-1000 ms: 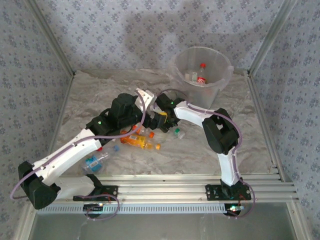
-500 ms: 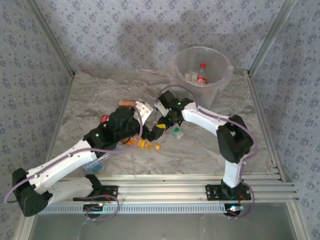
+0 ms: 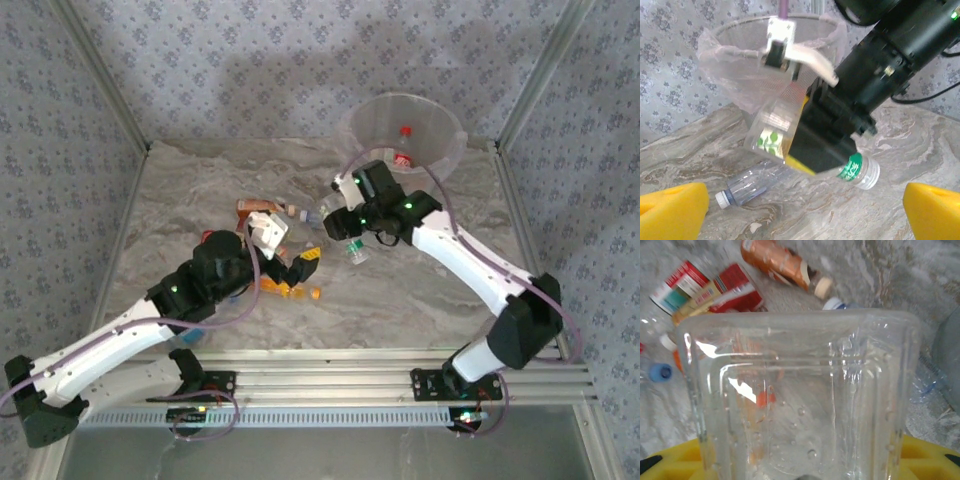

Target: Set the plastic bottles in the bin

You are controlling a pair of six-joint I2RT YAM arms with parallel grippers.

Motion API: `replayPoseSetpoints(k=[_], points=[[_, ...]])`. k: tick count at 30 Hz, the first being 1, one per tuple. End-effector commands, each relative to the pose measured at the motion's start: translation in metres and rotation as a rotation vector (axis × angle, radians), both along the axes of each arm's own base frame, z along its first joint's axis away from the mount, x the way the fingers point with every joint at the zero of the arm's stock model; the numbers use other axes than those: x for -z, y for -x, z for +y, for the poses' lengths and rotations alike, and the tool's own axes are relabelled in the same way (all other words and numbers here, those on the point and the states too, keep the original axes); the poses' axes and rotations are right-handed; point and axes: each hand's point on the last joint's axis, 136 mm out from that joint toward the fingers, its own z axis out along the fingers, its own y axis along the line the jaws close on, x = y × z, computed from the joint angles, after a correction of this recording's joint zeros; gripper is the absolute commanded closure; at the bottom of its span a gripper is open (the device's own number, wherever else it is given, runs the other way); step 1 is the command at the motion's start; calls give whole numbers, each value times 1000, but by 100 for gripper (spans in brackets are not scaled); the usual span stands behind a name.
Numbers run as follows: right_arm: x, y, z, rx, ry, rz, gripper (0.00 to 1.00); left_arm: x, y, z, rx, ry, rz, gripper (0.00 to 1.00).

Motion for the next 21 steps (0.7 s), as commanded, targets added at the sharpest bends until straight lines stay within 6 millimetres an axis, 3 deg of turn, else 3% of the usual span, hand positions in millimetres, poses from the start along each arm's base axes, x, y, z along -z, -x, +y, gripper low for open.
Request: replayPoseSetpoints(k=[1, 6, 13, 21], points=[[-55, 0, -9, 23, -148, -44, 43, -29, 7, 2, 21, 93, -57, 0], [-104, -13, -32, 65, -301, -93, 43, -40, 16, 3, 58, 151, -68, 0], [-164, -40, -75, 195, -342, -222, 43, -51, 22, 8, 68, 198, -86, 0], [-185, -95, -130, 372, -233, -287, 43, -66, 28, 14, 78, 228, -82, 0]])
